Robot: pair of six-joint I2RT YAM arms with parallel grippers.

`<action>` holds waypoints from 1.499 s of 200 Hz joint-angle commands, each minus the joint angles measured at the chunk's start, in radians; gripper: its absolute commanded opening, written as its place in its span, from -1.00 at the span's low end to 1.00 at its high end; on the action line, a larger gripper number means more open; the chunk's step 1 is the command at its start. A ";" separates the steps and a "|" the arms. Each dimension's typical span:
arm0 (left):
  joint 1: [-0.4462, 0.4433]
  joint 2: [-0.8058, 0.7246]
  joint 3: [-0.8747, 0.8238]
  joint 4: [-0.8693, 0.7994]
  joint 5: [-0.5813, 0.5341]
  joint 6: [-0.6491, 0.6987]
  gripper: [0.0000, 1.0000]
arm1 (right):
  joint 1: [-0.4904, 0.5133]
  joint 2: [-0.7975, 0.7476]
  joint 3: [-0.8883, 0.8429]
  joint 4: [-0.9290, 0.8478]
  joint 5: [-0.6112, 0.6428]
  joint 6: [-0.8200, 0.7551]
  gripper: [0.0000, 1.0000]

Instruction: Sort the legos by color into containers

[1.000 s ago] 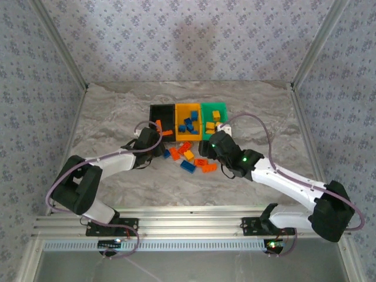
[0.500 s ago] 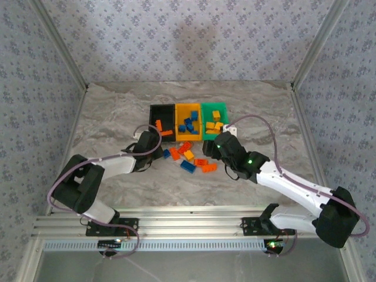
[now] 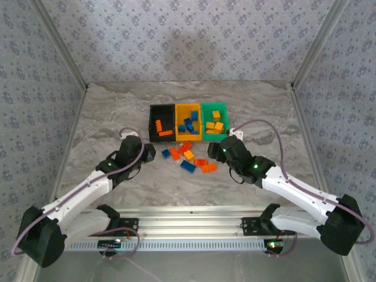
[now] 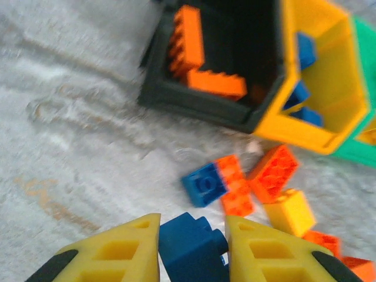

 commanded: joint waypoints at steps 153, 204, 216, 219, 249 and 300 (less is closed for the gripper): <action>-0.095 0.852 0.901 -0.078 -0.005 0.221 0.43 | -0.006 -0.169 -0.094 -0.087 0.010 0.068 0.59; -0.161 0.489 0.614 0.021 0.070 0.197 0.88 | 0.009 -0.099 -0.094 0.013 -0.131 -0.007 0.61; -0.199 0.363 0.503 0.023 0.061 0.186 0.99 | 0.036 -0.054 -0.080 0.022 -0.151 -0.024 0.61; -0.211 0.327 0.471 0.023 0.049 0.185 0.99 | 0.044 -0.043 -0.075 0.021 -0.154 -0.030 0.61; -0.317 -0.045 0.151 -0.039 -0.106 0.137 0.99 | 0.141 0.096 -0.019 0.015 -0.180 -0.089 0.60; -0.320 -0.592 -0.247 -0.296 -0.205 -0.111 0.99 | 0.261 0.355 0.101 -0.008 -0.211 -0.164 0.57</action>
